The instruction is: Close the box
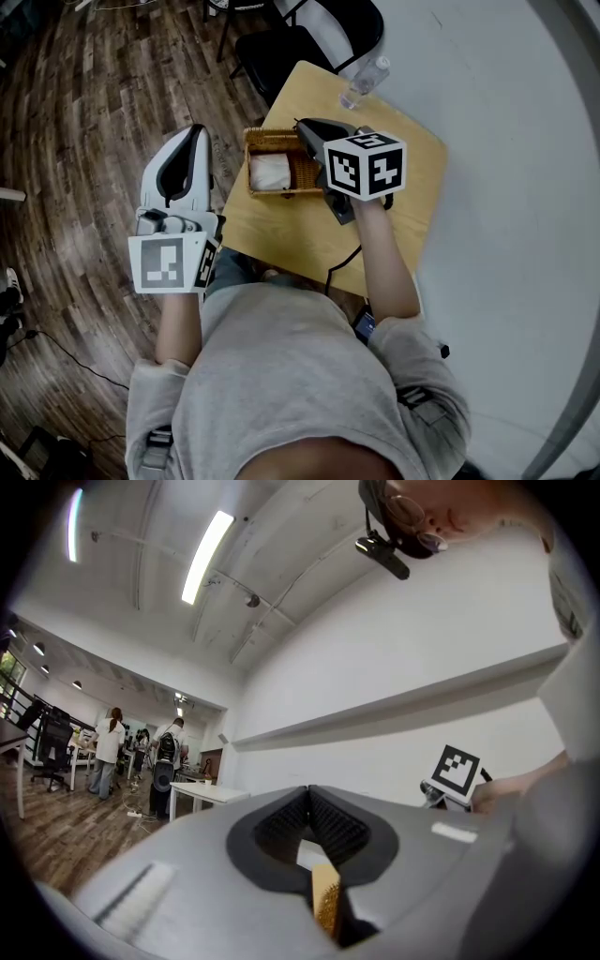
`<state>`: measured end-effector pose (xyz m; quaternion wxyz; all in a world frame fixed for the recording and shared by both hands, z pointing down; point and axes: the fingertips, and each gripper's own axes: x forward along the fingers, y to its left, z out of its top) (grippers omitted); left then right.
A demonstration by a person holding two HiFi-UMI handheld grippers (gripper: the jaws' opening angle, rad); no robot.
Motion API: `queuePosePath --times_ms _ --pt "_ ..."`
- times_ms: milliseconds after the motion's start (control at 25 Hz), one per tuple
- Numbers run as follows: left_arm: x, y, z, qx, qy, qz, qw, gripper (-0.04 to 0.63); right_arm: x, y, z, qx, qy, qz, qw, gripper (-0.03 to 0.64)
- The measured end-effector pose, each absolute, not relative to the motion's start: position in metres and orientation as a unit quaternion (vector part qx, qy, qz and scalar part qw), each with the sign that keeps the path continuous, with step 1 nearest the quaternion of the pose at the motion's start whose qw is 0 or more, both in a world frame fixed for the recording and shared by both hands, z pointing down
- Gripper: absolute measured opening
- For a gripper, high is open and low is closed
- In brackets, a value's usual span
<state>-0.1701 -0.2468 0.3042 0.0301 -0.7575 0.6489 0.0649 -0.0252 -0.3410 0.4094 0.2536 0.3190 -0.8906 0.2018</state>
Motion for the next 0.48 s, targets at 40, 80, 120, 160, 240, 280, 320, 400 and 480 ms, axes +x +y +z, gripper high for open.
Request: queuePosePath --times_ms 40,80,120,160,240,280,320,400,480 --pt "-0.169 -0.243 0.304 -0.757 0.650 0.065 0.031 0.058 -0.024 -0.337 0.410 0.318 -0.891 0.201 0.253 0.017" --pt "-0.168 -0.238 0.304 -0.756 0.651 0.064 0.031 0.058 -0.024 -0.333 0.411 0.317 -0.892 0.201 0.253 0.017" --pt "-0.167 -0.234 0.304 -0.755 0.651 0.064 0.032 0.058 -0.023 -0.329 0.412 0.316 -0.892 0.201 0.252 0.017" --pt "-0.166 -0.231 0.305 -0.755 0.652 0.063 0.032 0.058 -0.022 -0.325 0.413 0.316 -0.892 0.202 0.252 0.017" --pt "-0.164 -0.223 0.305 -0.754 0.653 0.063 0.033 0.058 -0.021 -0.318 0.414 0.316 -0.892 0.202 0.250 0.017" --pt "-0.164 -0.219 0.305 -0.753 0.654 0.063 0.033 0.058 -0.021 -0.314 0.415 0.316 -0.893 0.203 0.250 0.017" --pt "-0.164 -0.215 0.305 -0.752 0.655 0.063 0.033 0.058 -0.021 -0.310 0.416 0.315 -0.893 0.204 0.249 0.017" --pt "-0.162 -0.208 0.305 -0.751 0.657 0.063 0.033 0.058 -0.019 -0.303 0.418 0.313 -0.893 0.205 0.251 0.017" --pt "-0.160 -0.203 0.304 -0.749 0.658 0.064 0.034 0.058 -0.017 -0.297 0.420 0.311 -0.893 0.207 0.252 0.017"
